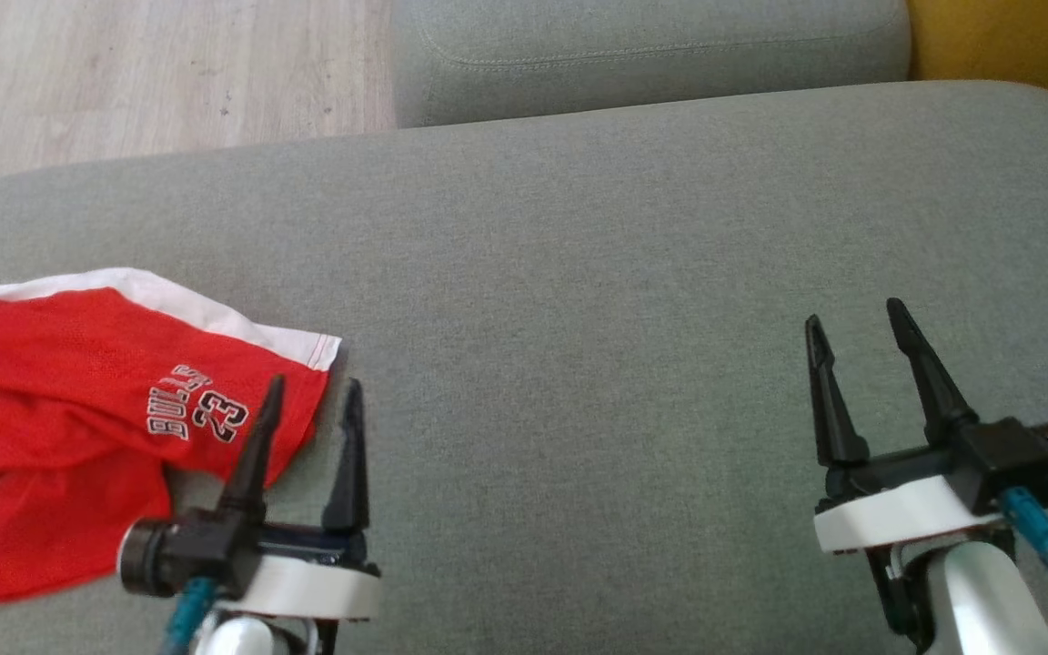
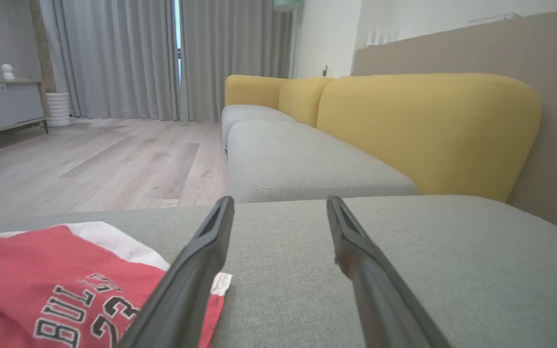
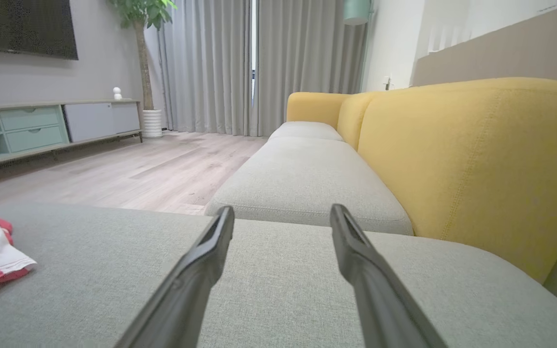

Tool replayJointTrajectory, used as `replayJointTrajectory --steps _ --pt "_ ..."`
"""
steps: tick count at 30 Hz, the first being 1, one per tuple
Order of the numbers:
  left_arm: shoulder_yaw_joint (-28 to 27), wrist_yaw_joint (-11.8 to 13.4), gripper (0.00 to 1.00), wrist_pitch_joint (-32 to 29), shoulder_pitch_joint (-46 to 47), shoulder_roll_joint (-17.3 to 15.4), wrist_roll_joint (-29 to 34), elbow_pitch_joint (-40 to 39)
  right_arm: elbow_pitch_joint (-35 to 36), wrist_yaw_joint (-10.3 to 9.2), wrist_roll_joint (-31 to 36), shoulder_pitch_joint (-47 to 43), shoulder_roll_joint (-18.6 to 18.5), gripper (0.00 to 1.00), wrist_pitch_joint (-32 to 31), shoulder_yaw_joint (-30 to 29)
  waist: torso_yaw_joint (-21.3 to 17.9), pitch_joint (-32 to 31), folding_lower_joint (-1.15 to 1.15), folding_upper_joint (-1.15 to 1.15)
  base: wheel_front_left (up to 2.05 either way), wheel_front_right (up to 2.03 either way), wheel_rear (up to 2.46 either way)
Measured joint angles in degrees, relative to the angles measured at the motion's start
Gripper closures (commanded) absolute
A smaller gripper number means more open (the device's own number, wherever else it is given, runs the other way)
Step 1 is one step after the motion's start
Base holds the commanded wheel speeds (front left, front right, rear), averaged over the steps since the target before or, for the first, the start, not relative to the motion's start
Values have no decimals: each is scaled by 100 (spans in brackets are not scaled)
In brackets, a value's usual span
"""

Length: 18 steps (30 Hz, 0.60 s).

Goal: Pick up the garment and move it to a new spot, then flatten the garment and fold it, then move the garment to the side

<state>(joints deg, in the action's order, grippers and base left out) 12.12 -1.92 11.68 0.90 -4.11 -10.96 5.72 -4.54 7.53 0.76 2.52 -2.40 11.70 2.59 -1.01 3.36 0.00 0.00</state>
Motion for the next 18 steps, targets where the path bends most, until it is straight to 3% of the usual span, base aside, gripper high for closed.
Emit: replayJointTrajectory --steps 6,10,18 --pt "300 149 0 102 9 -118 452 -9 96 0 327 0 -4 0 96 64 5 50 0 0 0 0 0" --pt "252 131 0 158 8 -74 292 -85 190 0 179 0 -9 0 151 73 26 71 0 0 0 0 0" --pt "-333 -321 0 277 -31 111 -300 -33 -19 0 -517 -94 -9 0 269 149 42 28 0 0 0 0 0"
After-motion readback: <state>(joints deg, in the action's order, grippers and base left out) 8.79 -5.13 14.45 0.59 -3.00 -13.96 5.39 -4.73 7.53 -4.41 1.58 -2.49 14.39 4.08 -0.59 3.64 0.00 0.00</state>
